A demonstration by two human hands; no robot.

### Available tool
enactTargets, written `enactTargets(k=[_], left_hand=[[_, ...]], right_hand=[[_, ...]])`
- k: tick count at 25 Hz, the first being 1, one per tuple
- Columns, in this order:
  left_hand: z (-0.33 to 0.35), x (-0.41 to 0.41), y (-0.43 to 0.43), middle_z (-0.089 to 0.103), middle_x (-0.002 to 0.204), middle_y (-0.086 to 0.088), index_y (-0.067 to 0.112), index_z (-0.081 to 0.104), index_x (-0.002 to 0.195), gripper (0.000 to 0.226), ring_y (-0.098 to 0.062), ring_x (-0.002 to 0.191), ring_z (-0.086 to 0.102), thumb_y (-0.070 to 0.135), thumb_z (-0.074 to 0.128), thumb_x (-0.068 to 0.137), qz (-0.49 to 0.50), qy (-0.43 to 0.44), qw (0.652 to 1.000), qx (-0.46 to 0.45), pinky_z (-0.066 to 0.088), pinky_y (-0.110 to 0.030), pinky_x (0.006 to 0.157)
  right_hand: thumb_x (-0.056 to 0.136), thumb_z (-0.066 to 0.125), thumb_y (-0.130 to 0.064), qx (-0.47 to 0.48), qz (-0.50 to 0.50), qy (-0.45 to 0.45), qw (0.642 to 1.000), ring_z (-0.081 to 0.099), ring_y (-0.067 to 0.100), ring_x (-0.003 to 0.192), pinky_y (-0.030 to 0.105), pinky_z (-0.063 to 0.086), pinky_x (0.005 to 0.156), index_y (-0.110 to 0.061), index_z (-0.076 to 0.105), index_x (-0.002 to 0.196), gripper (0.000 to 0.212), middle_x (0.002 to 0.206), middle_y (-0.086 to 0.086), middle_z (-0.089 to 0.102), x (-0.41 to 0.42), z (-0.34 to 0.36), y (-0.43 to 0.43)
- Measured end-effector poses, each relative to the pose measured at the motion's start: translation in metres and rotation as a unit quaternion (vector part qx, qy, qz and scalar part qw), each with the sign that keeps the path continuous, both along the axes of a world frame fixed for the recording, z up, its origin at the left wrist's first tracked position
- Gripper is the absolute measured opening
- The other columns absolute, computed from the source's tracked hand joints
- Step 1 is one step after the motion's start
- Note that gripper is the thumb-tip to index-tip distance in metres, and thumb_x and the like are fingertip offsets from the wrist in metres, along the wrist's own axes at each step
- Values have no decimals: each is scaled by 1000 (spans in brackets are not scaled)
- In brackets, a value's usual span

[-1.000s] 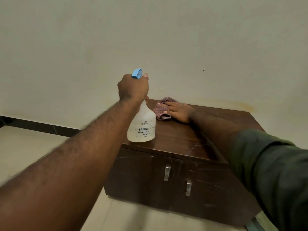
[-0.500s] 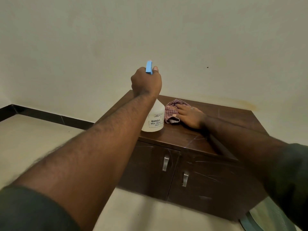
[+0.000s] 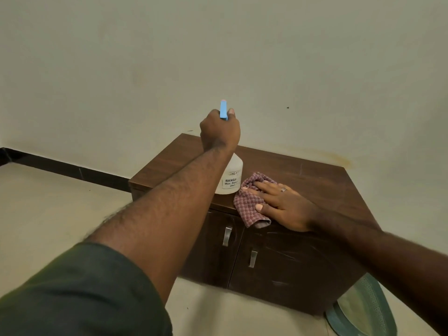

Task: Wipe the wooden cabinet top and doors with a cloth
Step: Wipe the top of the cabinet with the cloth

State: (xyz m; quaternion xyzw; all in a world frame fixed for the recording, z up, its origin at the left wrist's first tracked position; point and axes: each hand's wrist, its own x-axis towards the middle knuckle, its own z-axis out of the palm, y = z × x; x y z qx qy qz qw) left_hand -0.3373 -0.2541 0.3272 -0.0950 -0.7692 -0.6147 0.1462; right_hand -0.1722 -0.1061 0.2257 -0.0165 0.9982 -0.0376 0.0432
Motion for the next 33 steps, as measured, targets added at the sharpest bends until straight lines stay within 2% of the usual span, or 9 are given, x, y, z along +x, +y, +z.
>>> enactTargets(k=[2,5,8,11,14,19,23,27,33], left_hand=[[-2,1,6,49,62,9,15,56,78,31,-14,57,52,40,56,96,-8,5,1000,-3,36,-25,52],[-5,-1,17,53,64,8,17,56,77,30,-16,58,60,41,56,95,-24,8,1000,7,46,-27,54],[-7,-1,27,60,69,3,18,55,76,29,-26,67,69,40,56,95,-39,15,999,11,60,-39,65],[-10,-2,36,68,79,-4,23,53,76,26,-30,70,71,41,56,94,-51,-1,998,40,63,-45,70],[-12,-1,44,68,78,-4,26,49,69,30,-28,68,72,42,56,94,-44,12,998,42,63,-45,70],[-9,20,51,64,74,0,27,49,73,28,-27,68,71,41,56,96,-53,35,997,43,63,-45,67],[1,33,52,67,77,-3,24,53,79,25,-27,68,72,42,56,95,-61,26,996,63,63,-45,67],[14,45,48,70,80,-9,20,56,82,25,-31,68,72,42,56,95,-66,39,994,75,62,-47,65],[18,62,57,70,79,-8,18,56,81,27,-30,68,72,41,56,95,-71,2,994,86,63,-45,67]], right_hand=[[93,9,-80,8,8,-6,1000,-2,-2,151,35,-4,121,-61,1,153,63,166,-25,2,-5,2,12],[90,7,-78,17,-50,8,999,6,5,155,41,4,123,-48,11,158,75,168,-18,8,-25,5,48],[102,16,-63,33,-124,13,992,11,13,157,45,10,125,-38,17,160,64,170,-10,12,-55,7,90],[107,16,-54,41,-186,11,982,8,13,157,40,10,128,-36,14,162,59,171,-6,9,-80,9,127],[108,10,-51,73,-194,2,978,6,13,158,39,9,127,-35,7,163,58,172,-3,6,-96,6,146],[103,7,-58,53,-224,2,973,4,11,158,41,7,128,-38,5,162,63,171,-7,3,-95,2,145],[100,6,-61,56,-228,0,972,3,14,158,45,9,128,-40,5,162,65,171,-6,3,-74,2,127],[87,-4,-70,50,-191,-14,980,2,15,158,53,10,127,-39,7,161,81,171,-7,3,-29,6,99],[90,2,-78,22,-101,2,995,0,4,155,41,0,125,-47,6,158,76,170,-14,5,68,4,77]])
